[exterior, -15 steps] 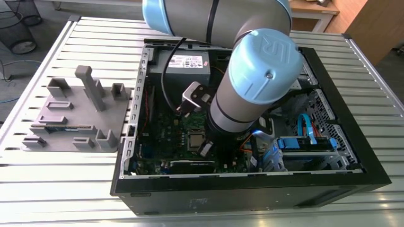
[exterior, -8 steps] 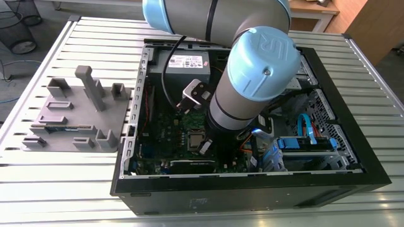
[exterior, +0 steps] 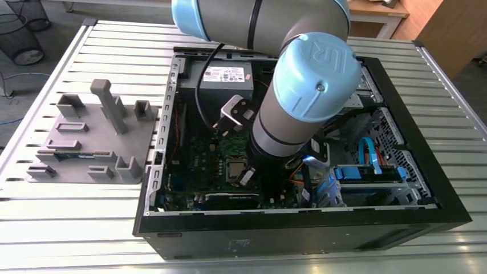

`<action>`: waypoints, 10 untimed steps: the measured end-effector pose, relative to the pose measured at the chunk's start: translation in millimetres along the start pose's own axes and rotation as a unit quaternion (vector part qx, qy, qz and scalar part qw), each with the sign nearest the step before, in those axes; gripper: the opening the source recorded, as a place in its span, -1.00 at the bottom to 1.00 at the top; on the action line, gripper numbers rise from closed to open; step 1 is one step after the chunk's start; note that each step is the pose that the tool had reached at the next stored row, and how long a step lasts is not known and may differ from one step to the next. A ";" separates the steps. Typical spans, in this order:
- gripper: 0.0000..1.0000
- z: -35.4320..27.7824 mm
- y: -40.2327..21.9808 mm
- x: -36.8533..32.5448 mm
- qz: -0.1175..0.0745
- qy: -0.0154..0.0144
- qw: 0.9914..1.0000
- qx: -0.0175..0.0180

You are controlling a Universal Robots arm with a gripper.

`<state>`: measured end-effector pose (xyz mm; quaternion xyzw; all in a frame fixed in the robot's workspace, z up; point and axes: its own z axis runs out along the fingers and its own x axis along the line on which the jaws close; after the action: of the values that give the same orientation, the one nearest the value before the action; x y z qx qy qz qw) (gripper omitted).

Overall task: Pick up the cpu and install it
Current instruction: 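Install the first cpu locking lever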

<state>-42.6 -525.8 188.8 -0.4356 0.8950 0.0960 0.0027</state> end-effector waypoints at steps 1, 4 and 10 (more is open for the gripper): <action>-0.79 0.1 0.2 0.0 0.000 0.000 1.000 0.000; -0.79 0.5 1.5 0.8 0.000 -0.001 1.000 0.001; -0.79 3.1 2.6 2.0 0.001 -0.003 1.000 0.004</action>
<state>-46.1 -525.3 186.0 -0.4340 0.8960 0.0936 0.0066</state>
